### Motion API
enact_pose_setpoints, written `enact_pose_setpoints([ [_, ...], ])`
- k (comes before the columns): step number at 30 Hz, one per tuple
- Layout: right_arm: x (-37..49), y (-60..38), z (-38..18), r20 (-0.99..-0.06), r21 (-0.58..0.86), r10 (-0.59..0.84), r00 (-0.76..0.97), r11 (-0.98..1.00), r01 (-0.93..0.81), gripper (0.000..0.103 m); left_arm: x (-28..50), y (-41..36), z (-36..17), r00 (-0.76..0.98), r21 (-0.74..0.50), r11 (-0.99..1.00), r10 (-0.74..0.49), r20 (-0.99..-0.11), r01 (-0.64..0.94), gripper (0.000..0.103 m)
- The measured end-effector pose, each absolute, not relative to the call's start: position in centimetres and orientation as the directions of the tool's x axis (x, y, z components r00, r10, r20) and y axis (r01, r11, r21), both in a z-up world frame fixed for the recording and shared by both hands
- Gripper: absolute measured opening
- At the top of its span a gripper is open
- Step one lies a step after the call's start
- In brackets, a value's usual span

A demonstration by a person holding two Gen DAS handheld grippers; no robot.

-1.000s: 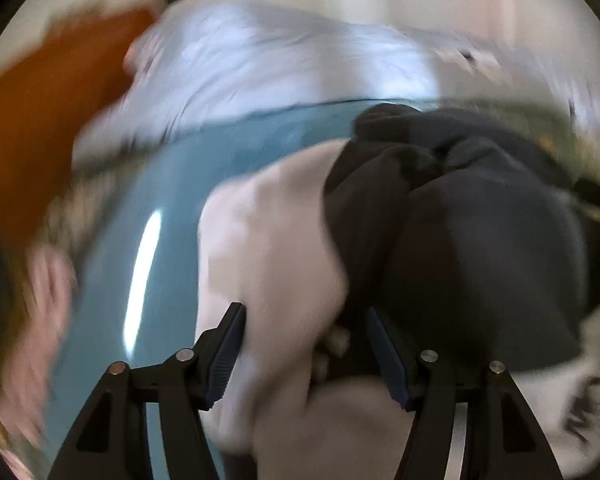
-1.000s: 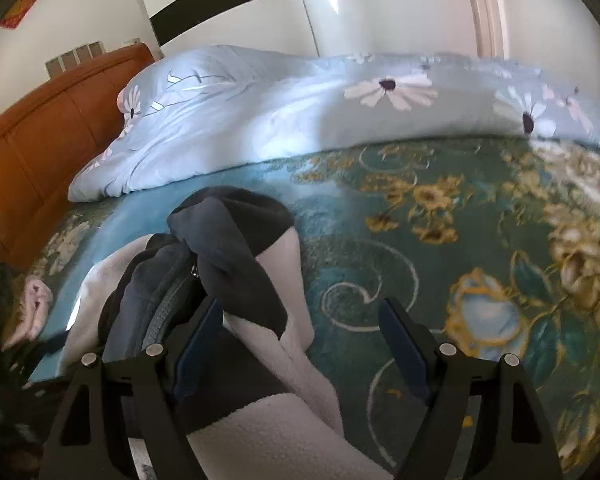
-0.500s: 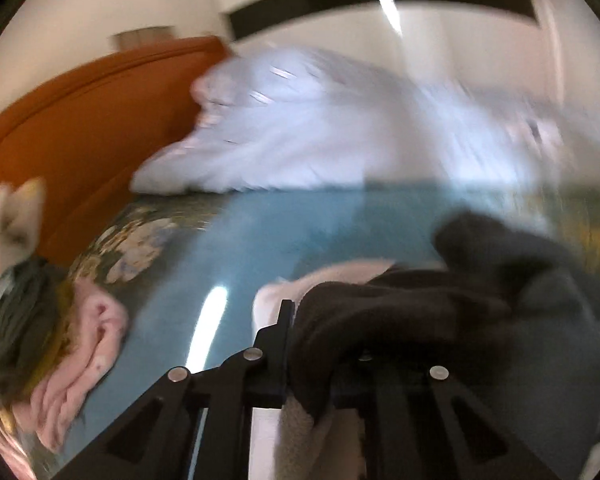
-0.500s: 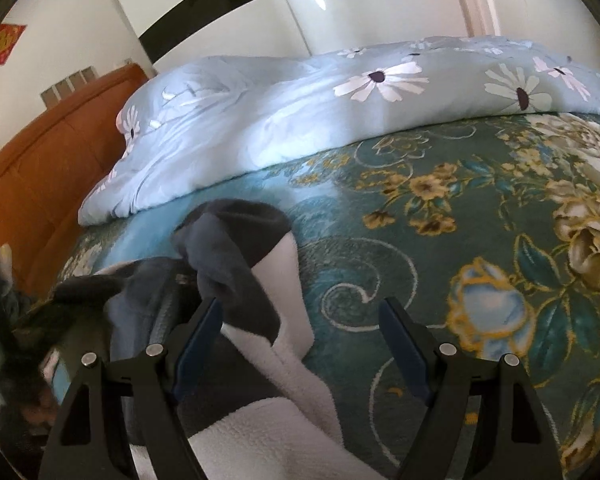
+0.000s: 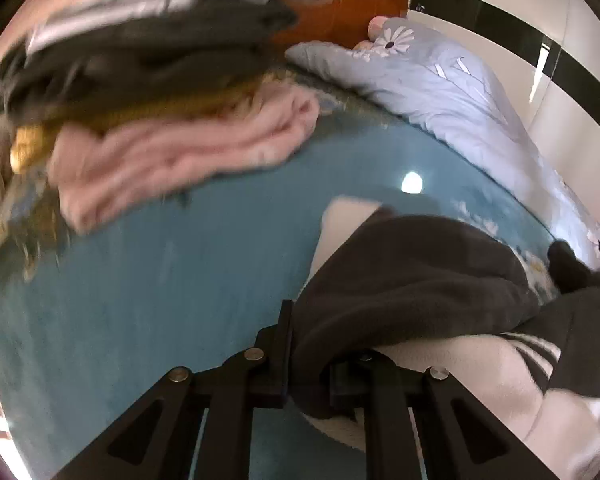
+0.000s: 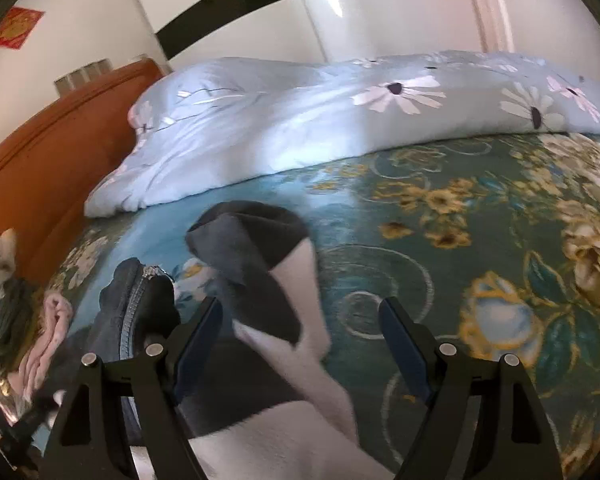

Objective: Fold clothes

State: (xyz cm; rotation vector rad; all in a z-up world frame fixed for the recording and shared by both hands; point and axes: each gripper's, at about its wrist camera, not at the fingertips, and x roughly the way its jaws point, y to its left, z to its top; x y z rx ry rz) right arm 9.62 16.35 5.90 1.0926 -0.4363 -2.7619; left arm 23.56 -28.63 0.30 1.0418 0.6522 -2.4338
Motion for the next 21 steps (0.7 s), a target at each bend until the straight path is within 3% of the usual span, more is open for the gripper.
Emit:
enact_pose_setpoints([
  [2,9.6,15.5,5.8,-0.636,0.312,-0.254,-0.728,-0.948,0.058,0.081,24.0,-29.2,-0.2,-0.640,-0.351,-0.749,-0.126,-0.758,0.563,0.015],
  [4,9.6,14.4,5.7,-0.641,0.288,-0.262,-0.721,-0.953,0.091,0.095,24.0,-29.1,0.2,-0.647,-0.382,-0.724,-0.115,-0.754,0.574,0.015],
  [6,9.6,13.2,6.1,-0.648,0.253,-0.254,-0.718,-0.961,0.112,0.100,24.4,-29.0,0.3,-0.661,-0.410,-0.690,-0.131,-0.739,0.596,0.015],
  [10,8.2,10.8,8.2,-0.681,0.176,-0.274,-0.679,-0.961,0.212,0.100,24.5,-29.1,-1.5,-0.678,-0.489,-0.609,-0.113,-0.726,0.625,0.016],
  [16,3.1,7.6,9.0,-0.810,-0.166,-0.061,-0.583,-0.930,0.327,0.100,23.8,-29.5,-1.1,-0.708,-0.496,-0.653,-0.088,-0.701,0.572,0.016],
  [19,1.2,5.9,6.9,-0.873,-0.162,-0.051,-0.486,-0.908,0.387,0.100,23.7,-29.6,-1.2,-0.712,-0.508,-0.649,-0.073,-0.698,0.565,0.016],
  [21,0.1,5.0,5.6,-0.868,-0.251,0.032,-0.495,-0.889,0.382,0.100,23.8,-29.7,-1.3,-0.715,-0.517,-0.649,-0.058,-0.697,0.557,0.016],
])
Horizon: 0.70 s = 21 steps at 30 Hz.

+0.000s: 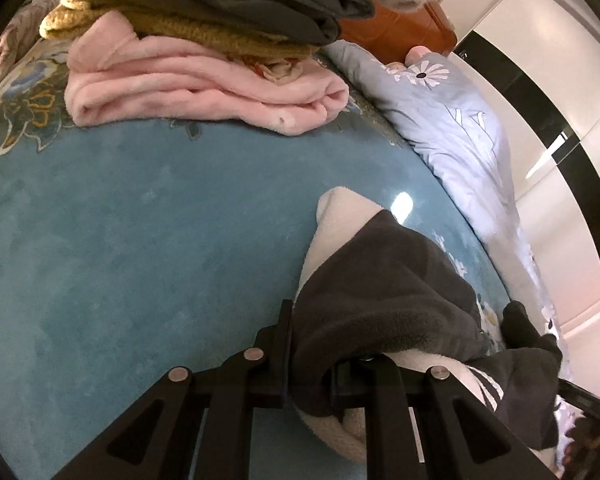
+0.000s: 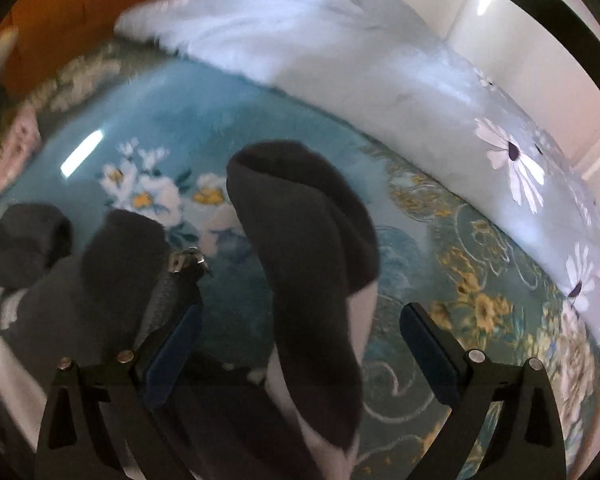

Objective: Fold clothes

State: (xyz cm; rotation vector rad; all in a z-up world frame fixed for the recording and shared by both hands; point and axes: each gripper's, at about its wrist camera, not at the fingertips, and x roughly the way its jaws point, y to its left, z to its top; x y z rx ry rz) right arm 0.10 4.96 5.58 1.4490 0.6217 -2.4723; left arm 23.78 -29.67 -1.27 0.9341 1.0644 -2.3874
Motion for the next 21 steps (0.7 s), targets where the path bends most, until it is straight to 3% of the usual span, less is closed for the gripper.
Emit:
enact_pose_setpoints([
  [3,-1.2,4.4,4.3,-0.779,-0.476,0.258,-0.572,-0.837,0.271,0.100,24.0,-29.8,-1.3,-0.719,-0.519,-0.655,-0.054,-0.693,0.549,0.016],
  [5,-1.5,5.1,4.6,-0.723,-0.539,0.337,-0.604,-0.821,0.187,0.100,24.1,-29.8,-1.3,-0.719,-0.517,-0.659,-0.052,-0.693,0.546,0.016],
  [8,-0.7,6.6,5.2,-0.537,-0.713,0.497,-0.681,-0.699,0.052,0.100,24.0,-29.7,-1.3,-0.719,-0.515,-0.664,-0.049,-0.694,0.542,0.016],
  [11,0.2,10.0,6.3,-0.466,-0.746,0.565,-0.681,-0.664,-0.040,0.100,24.0,-29.6,-1.2,-0.720,-0.511,-0.671,-0.049,-0.693,0.537,0.016],
  [17,3.4,21.6,10.8,-0.370,-0.657,0.681,-0.632,-0.672,-0.341,0.100,24.1,-29.6,-1.2,-0.725,-0.515,-0.679,-0.036,-0.688,0.523,0.016],
  [21,7.1,31.0,11.8,-0.400,-0.543,0.733,-0.550,-0.673,-0.502,0.101,23.9,-29.4,-1.0,-0.725,-0.506,-0.690,-0.040,-0.687,0.517,0.016],
])
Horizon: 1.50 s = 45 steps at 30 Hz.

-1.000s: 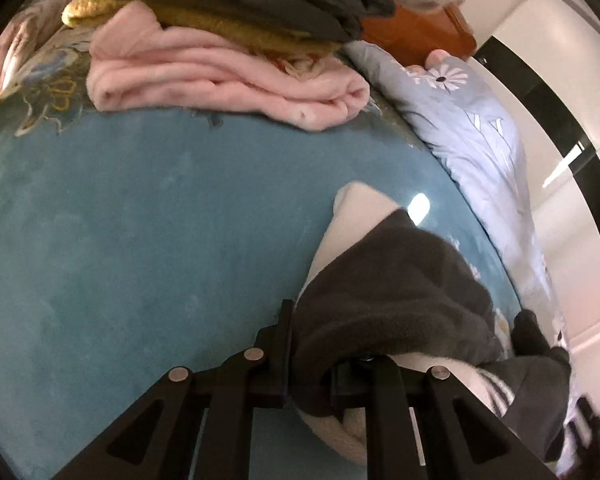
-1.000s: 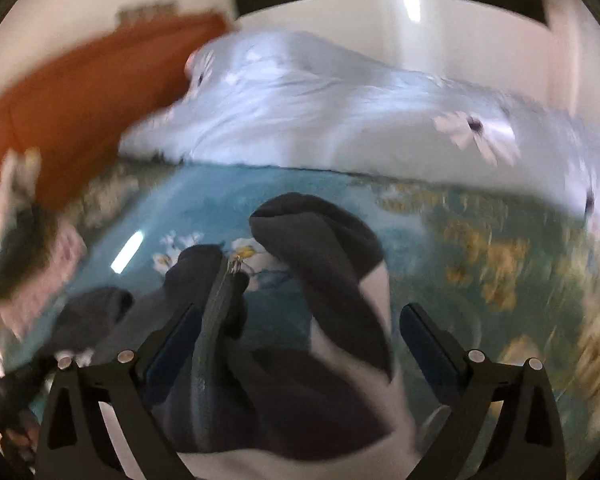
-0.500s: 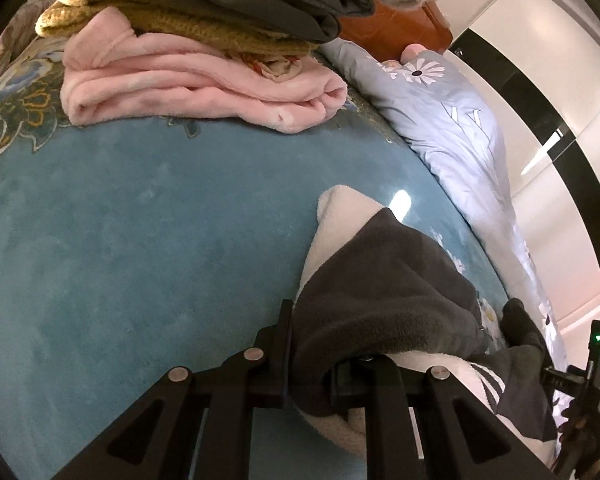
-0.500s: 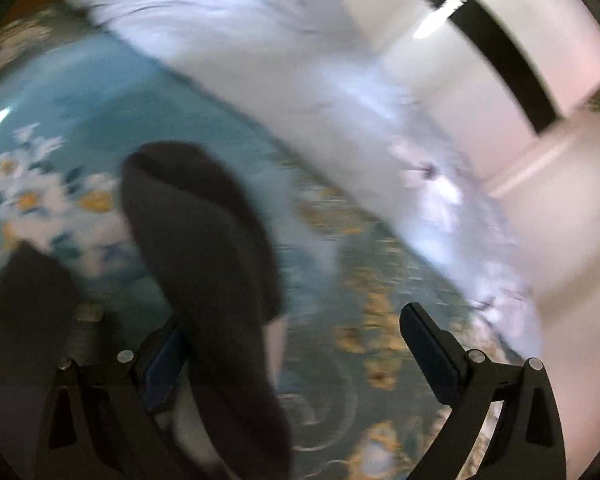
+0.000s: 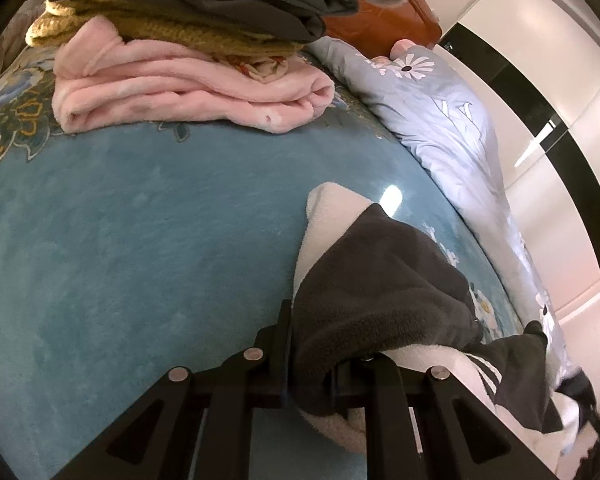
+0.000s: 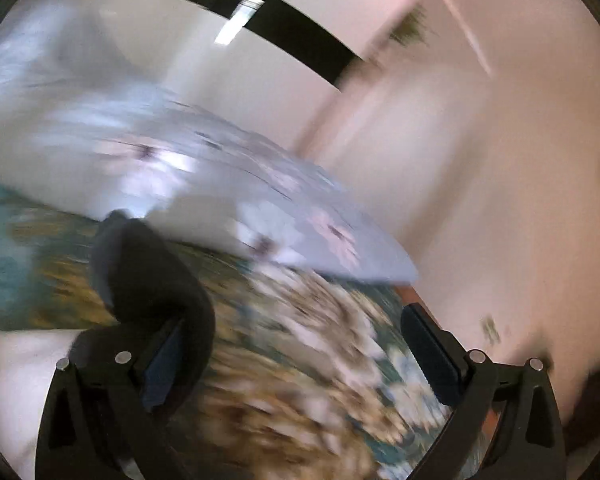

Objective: Fold clothes

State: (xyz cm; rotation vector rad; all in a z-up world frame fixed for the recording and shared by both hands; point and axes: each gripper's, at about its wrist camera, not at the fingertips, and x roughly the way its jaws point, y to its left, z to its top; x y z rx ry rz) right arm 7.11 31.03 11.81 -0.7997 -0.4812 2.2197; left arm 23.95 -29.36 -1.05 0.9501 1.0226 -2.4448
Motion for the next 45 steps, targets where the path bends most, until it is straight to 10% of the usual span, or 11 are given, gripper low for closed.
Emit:
enact_pose_setpoints([
  [7,12.6,41.9,8.7,-0.527,-0.452,0.772,-0.354,-0.608,-0.653,0.101,24.0,-29.6,-1.4,-0.721,-0.520,-0.680,-0.020,-0.692,0.517,0.016],
  [15,17.8,41.2,7.5,-0.757,0.184,0.100,-0.646,-0.916,-0.357,0.101,23.9,-29.2,-1.6,-0.711,-0.505,-0.692,-0.016,-0.703,0.515,0.016],
  [23,20.4,39.1,1.6,-0.428,0.855,-0.550,-0.717,-0.503,-0.125,0.101,24.0,-28.7,-1.5,-0.705,-0.488,-0.711,-0.017,-0.709,0.507,0.017],
  [28,20.6,37.9,-0.4,-0.352,0.908,-0.572,-0.741,-0.402,-0.121,0.101,24.1,-28.7,-1.4,-0.706,-0.497,-0.706,-0.007,-0.708,0.505,0.018],
  [39,16.3,33.7,0.6,-0.506,0.805,-0.552,-0.663,-0.578,-0.133,0.099,24.1,-27.9,-1.3,-0.704,-0.482,-0.719,-0.014,-0.710,0.500,0.024],
  [45,13.7,34.1,0.2,-0.509,0.805,-0.502,-0.699,-0.566,-0.179,0.049,24.0,-27.8,-1.1,-0.703,-0.478,-0.724,-0.012,-0.712,0.497,0.025],
])
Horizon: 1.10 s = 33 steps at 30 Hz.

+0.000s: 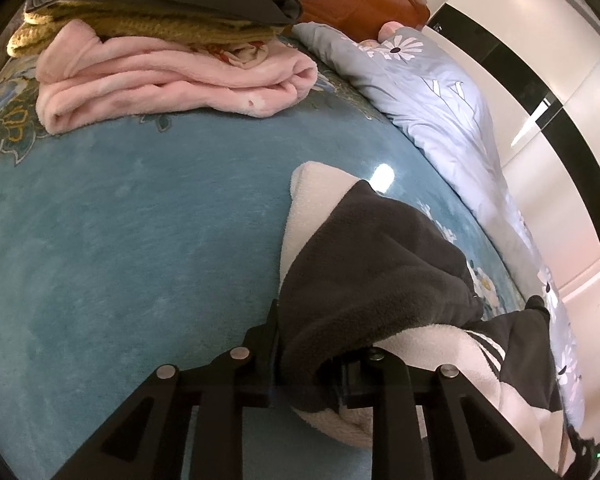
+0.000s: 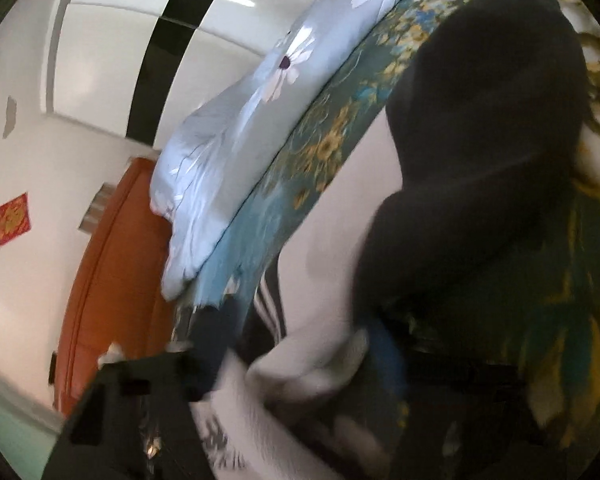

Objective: Fold clothes

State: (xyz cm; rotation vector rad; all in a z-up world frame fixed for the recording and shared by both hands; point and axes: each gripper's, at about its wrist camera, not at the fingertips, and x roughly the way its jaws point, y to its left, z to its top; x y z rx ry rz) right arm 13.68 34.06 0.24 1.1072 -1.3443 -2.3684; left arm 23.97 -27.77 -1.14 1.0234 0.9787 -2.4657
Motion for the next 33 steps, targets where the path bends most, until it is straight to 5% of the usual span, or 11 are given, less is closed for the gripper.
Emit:
enact_pose_setpoints([
  [5,11.0,32.1,0.7,-0.660,0.660,-0.377,-0.650,-0.705,-0.262,0.013,24.1,-28.0,-1.1,-0.705,-0.487,-0.720,-0.004,-0.709,0.494,0.025],
  [9,10.1,31.7,4.8,-0.681,0.536,-0.216,-0.700,-0.798,-0.275,0.009,24.2,-27.9,-1.0,-0.713,-0.493,-0.724,0.002,-0.701,0.483,0.025],
  [15,10.5,33.9,14.1,-0.556,0.285,0.121,-0.822,-0.901,-0.325,0.009,24.0,-27.9,-0.5,-0.733,-0.515,-0.729,0.027,-0.679,0.451,0.025],
  [19,9.9,36.8,13.0,-0.600,0.164,0.265,-0.755,-0.883,-0.441,0.009,23.8,-28.2,-0.9,-0.741,-0.569,-0.702,0.088,-0.666,0.428,0.027],
  [24,11.0,39.0,8.2,-0.710,0.240,0.148,-0.688,-0.868,-0.434,0.011,23.6,-27.8,-0.8,-0.743,-0.564,-0.714,0.091,-0.663,0.416,0.027],
  [28,12.0,39.7,8.7,-0.688,0.306,0.106,-0.718,-0.854,-0.420,0.039,23.8,-27.8,-0.8,-0.750,-0.578,-0.707,0.101,-0.654,0.408,0.028],
  [33,15.9,40.5,11.3,-0.642,0.436,-0.047,-0.765,-0.844,-0.314,0.049,23.8,-26.9,-0.6,-0.741,-0.580,-0.721,0.139,-0.657,0.379,0.029],
])
